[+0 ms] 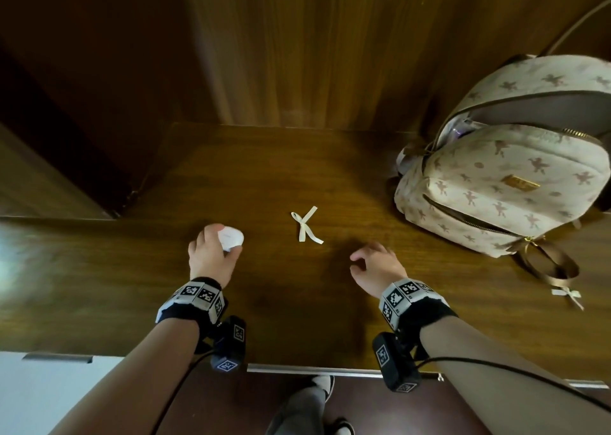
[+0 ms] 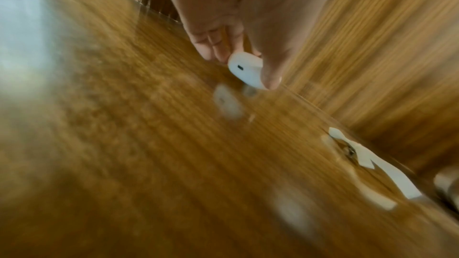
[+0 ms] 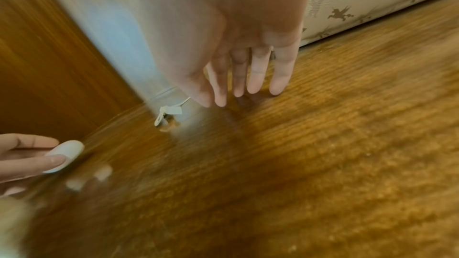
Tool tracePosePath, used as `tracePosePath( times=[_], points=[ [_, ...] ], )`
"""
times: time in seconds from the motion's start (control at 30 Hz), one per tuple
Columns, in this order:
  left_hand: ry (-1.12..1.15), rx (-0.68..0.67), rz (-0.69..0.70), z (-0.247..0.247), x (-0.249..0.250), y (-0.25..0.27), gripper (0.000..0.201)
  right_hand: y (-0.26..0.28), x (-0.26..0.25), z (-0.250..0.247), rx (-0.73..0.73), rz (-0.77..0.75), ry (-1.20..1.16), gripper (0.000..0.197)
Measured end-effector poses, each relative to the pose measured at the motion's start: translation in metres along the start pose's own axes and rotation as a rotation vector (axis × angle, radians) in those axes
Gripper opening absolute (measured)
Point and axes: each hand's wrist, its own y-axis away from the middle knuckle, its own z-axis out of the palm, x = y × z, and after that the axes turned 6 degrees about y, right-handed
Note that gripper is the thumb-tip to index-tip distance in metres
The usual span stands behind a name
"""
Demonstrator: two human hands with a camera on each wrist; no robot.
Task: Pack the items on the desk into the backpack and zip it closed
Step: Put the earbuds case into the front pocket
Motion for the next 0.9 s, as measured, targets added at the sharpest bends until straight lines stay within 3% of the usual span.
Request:
tracePosePath(
  times=[0.13, 0.33, 0.53, 0.73, 0.9],
  points=[
    [0.088, -0.002, 0.159, 0.003, 0.033, 0.010, 0.063, -0.001, 0.005, -0.003, -0.022, -0.032, -0.080, 0.032],
    [0.135, -0.115, 0.356, 0.026, 0.092, 0.021, 0.071, 0.006, 0.003, -0.021, 0.086, -0.161, -0.330, 0.033],
    [0.140, -0.239, 0.608, 0.058, 0.154, 0.038, 0.073, 0.024, 0.015, -0.051, 0.204, -0.189, -0.502, 0.035],
    [0.146, -0.342, 0.777, 0.094, 0.206, 0.051, 0.070, 0.034, 0.060, -0.060, 0.456, -0.084, -0.505, 0.031],
    [0.111, -0.374, 0.925, 0.120, 0.238, 0.052, 0.057, 0.044, 0.098, -0.064, 0.570, -0.038, -0.514, 0.035]
  ],
)
